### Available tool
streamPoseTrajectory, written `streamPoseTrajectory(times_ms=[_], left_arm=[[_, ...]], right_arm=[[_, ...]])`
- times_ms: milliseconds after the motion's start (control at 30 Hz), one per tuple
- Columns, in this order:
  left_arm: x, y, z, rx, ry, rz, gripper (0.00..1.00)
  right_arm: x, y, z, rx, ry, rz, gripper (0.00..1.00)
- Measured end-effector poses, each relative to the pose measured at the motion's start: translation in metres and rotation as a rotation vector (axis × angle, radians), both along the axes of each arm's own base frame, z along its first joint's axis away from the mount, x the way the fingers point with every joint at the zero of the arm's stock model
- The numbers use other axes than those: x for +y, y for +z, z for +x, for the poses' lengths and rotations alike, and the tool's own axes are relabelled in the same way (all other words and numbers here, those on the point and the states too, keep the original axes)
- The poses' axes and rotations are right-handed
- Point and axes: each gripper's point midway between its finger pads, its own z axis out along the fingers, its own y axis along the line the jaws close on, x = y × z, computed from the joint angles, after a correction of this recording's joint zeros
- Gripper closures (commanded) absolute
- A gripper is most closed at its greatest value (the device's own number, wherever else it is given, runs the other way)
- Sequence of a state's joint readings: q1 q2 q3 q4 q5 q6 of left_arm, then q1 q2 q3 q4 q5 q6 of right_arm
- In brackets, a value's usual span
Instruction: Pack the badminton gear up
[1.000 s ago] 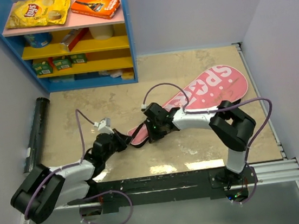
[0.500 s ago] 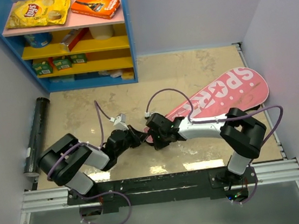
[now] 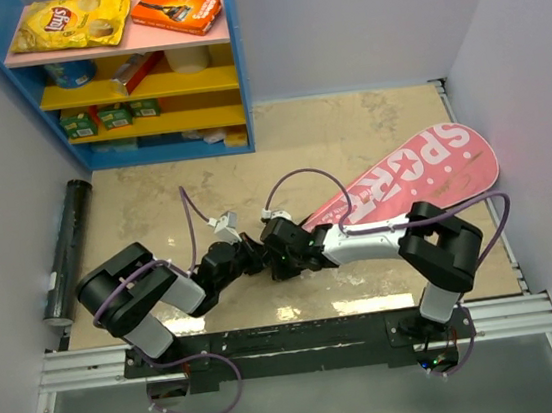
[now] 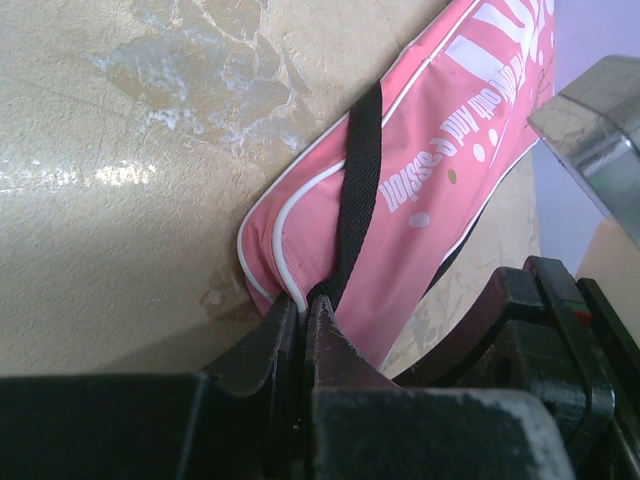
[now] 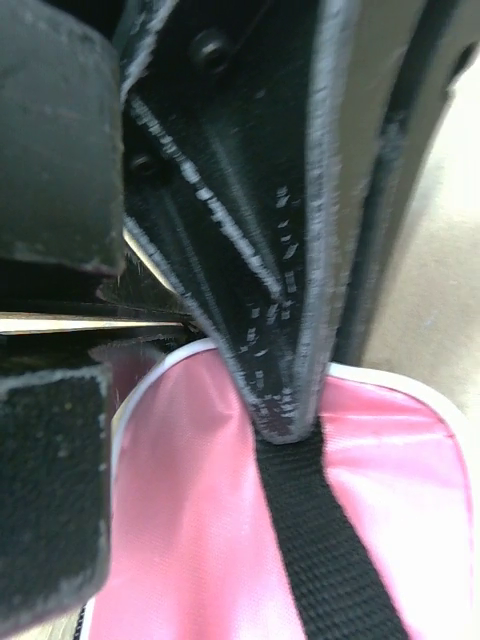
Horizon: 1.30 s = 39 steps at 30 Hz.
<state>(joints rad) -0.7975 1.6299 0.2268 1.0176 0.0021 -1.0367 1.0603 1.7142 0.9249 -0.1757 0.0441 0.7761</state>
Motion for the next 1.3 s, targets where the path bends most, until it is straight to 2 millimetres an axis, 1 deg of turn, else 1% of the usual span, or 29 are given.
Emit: streamPoseTrajectory(times_ms=[67,367,400,433,467,533,567,633,667,700,733,767,800,833,867,933,967,1033,1067,1100,1233,1300], left_arm=[[0.0,0.0,0.0,0.0,0.0,0.0,1.0],[0.002,0.001,-0.001,-0.007,0.018,0.013,0.99],[0.003,0.001,-0.002,-0.009,0.02,0.016,0.96],[0.003,0.0,-0.002,-0.01,0.024,0.018,0.94],[0.003,0.0,-0.003,-0.011,0.024,0.021,0.9],[0.003,0.0,-0.003,-0.014,0.026,0.027,0.85],[0.004,0.0,-0.002,-0.017,0.027,0.03,0.8],[0.004,-0.001,-0.004,-0.017,0.021,0.037,0.73],[0.004,-0.002,-0.005,-0.016,0.015,0.042,0.65],[0.003,-0.003,-0.007,-0.014,0.006,0.048,0.6],[0.002,-0.004,-0.009,-0.011,-0.005,0.055,0.56],[0.0,-0.006,-0.013,-0.004,-0.022,0.061,0.5],[-0.002,-0.006,-0.015,0.002,-0.036,0.063,0.48],[-0.005,-0.005,-0.019,0.005,-0.053,0.064,0.45],[-0.008,-0.002,-0.021,0.003,-0.07,0.065,0.4],[-0.013,0.001,-0.027,0.003,-0.108,0.084,0.33],[-0.015,0.003,-0.028,0.0,-0.121,0.096,0.0],[-0.018,0.008,-0.034,-0.002,-0.16,0.127,0.0],[-0.021,0.017,-0.032,-0.017,-0.161,0.126,0.0],[-0.02,0.022,-0.031,-0.024,-0.16,0.143,0.0],[-0.016,0.033,-0.031,-0.036,-0.182,0.249,0.0],[-0.012,0.045,-0.028,-0.054,-0.172,0.294,0.0]], right_arm=[[0.002,0.0,0.004,-0.008,-0.021,-0.007,1.0],[-0.001,-0.001,0.007,-0.019,-0.08,-0.081,1.0],[-0.001,-0.001,0.007,-0.019,-0.082,-0.084,0.95],[-0.002,0.0,0.007,-0.02,-0.082,-0.086,0.89],[-0.002,-0.001,0.007,-0.02,-0.084,-0.088,0.74],[-0.004,0.0,0.007,-0.016,-0.093,-0.095,0.61],[-0.007,0.002,0.005,-0.014,-0.093,-0.105,0.51],[-0.016,0.003,0.002,-0.006,-0.094,-0.135,0.42],[-0.021,0.004,0.001,-0.007,-0.094,-0.149,0.37],[-0.025,0.005,0.0,-0.007,-0.091,-0.157,0.32],[-0.032,0.007,-0.002,-0.014,-0.084,-0.179,0.27],[-0.038,0.009,-0.002,-0.024,-0.086,-0.187,0.15],[-0.043,0.014,-0.002,-0.032,-0.088,-0.188,0.14],[-0.053,0.02,-0.003,-0.048,-0.088,-0.204,0.08],[-0.059,0.028,-0.003,-0.064,-0.09,-0.197,0.01],[-0.07,0.047,-0.001,-0.107,-0.095,-0.194,0.01],[-0.074,0.058,-0.001,-0.13,-0.098,-0.185,0.01],[-0.077,0.082,0.007,-0.188,-0.118,-0.141,0.01],[-0.086,0.092,0.007,-0.204,-0.12,-0.156,0.01],[-0.09,0.103,0.01,-0.231,-0.134,-0.141,0.01],[-0.096,0.133,0.031,-0.299,-0.199,-0.087,0.01],[-0.103,0.144,0.04,-0.331,-0.229,-0.083,0.01]])
